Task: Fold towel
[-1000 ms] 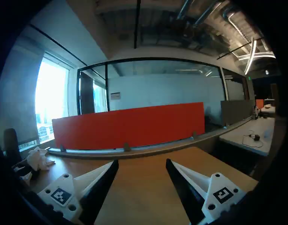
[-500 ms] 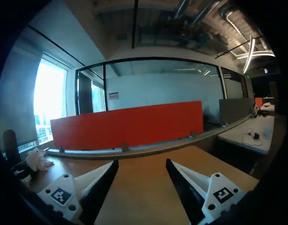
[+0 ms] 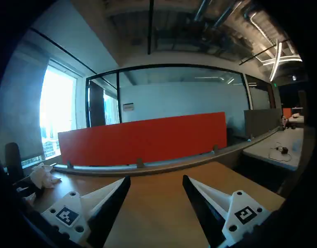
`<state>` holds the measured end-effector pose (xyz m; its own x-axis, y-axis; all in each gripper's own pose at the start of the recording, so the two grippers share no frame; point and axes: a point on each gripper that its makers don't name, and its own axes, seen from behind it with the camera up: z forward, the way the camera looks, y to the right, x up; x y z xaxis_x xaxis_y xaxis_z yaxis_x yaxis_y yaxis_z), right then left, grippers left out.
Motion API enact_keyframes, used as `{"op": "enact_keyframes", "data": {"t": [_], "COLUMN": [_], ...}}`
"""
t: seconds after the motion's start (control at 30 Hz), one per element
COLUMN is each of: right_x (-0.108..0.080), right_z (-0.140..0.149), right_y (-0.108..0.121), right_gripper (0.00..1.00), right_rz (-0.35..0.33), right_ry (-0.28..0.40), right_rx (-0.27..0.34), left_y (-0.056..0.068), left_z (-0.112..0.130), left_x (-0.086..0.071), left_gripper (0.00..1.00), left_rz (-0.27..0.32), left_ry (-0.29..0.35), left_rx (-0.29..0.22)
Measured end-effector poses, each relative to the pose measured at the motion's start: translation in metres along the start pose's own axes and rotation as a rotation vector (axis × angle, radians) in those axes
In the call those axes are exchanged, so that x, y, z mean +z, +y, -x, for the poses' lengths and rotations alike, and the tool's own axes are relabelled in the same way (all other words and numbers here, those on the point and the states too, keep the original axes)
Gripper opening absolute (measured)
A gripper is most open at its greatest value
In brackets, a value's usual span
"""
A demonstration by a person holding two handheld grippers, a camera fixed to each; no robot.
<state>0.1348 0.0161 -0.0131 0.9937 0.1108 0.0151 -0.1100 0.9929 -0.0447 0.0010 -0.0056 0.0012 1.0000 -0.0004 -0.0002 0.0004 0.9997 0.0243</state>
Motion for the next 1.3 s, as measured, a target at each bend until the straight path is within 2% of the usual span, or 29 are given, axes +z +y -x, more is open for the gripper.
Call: {"op": "enact_keyframes", "data": {"t": [0.37,0.67,1.0,1.3], "right_x": [0.007,0.014,0.018,0.022], "right_z": [-0.001,0.034,0.071,0.094], "right_y": [0.005,0.005,0.014,0.015], "right_gripper": [0.98,0.98,0.98,0.98], "right_rz": [-0.025,-0.056,-0.048,-0.054], "right_ry": [0.064,0.062,0.051,0.052], "right_rx": [-0.031,0.009,0.051,0.057], "left_y": [0.000,0.000,0.000,0.000], "left_z": [0.000,0.000,0.000,0.000], "left_x": [0.000,0.001,0.001,0.001], "left_gripper": [0.94,0.94,0.94,0.94], "left_rz": [0.000,0.000,0.000,0.000], "left_ry": [0.000,0.000,0.000,0.000], "left_rx": [0.000,0.000,0.000,0.000]}}
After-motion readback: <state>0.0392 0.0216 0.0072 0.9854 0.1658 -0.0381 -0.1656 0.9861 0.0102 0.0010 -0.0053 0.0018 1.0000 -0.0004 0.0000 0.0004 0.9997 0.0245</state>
